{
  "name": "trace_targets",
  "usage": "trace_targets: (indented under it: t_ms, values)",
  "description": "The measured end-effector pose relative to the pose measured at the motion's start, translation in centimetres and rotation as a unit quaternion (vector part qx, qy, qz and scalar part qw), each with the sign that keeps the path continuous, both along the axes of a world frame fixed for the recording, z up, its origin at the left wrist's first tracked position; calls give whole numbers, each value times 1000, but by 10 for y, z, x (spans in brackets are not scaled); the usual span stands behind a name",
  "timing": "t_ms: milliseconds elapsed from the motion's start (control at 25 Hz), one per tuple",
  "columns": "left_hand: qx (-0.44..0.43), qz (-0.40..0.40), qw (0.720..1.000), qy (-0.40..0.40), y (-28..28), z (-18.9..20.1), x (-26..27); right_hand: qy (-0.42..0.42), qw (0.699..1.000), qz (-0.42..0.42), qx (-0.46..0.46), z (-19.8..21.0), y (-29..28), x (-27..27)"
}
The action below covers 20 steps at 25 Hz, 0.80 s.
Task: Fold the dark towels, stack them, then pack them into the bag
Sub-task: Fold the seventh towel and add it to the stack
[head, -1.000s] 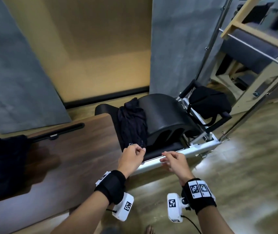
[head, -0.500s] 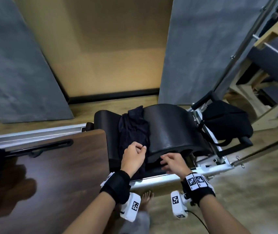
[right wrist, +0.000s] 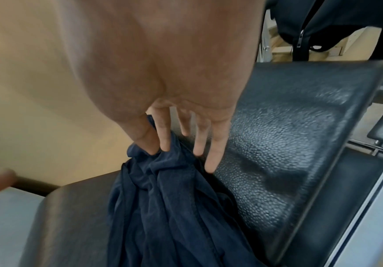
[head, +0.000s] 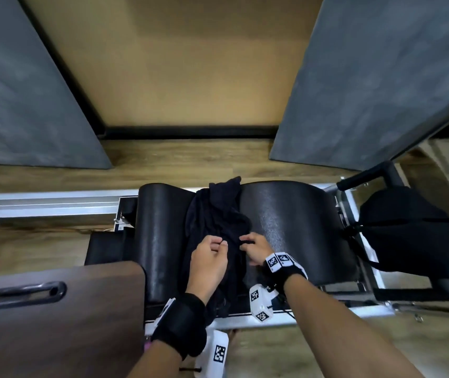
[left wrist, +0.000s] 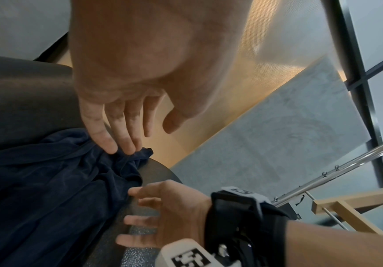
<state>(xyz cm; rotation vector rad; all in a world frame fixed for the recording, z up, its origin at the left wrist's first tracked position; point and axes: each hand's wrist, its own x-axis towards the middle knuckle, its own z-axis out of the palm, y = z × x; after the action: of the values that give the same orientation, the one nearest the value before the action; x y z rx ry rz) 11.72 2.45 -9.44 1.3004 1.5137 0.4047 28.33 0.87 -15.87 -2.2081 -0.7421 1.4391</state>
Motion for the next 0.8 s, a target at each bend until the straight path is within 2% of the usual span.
trace_targets:
  t_ms: [120,200,360,440,480,560,600,640,680,800]
  values:
    - [-9,4,1000,-6,8,-10,7,-18,999,37,-11,-18,25,7]
    - [-10,4,1000,-8,9,-13,7,-23,999,32,0,-21,34,10]
    - [-5,2,1000,-4,8,-14,3,18,989,-86,118,-4,32,20]
    - [2,2,1000,-9,7,-7,3,29,979,-117,166,15,25,24]
    - [5,-1,1000,-10,6,-3,4,-8,977,-112,183,25,20,25]
    - [9,-8,1000,-17,1,5,6,-136,968,-61,204,44,10,24]
    - [12,-11,1000,-21,-2,8,6,-176,961,-40,211,52,6,23]
    - [15,-12,1000,-23,-4,9,6,-178,959,-39,218,58,4,23]
    - [19,-9,999,-25,-7,11,5,-144,961,-57,228,65,3,23]
    - [28,-3,999,-32,-13,22,2,36,954,-136,265,93,-3,16]
